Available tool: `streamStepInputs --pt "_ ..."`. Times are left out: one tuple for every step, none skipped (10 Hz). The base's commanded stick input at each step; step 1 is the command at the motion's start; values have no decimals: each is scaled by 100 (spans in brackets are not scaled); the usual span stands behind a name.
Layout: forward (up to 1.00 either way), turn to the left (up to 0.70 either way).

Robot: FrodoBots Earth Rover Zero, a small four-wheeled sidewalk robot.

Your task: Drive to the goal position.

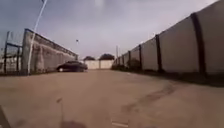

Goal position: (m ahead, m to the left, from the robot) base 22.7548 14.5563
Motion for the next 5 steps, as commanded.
streamStepInputs --pt "70 0" --pt "70 0" --pt "70 0" --pt "70 0" --pt "70 0"
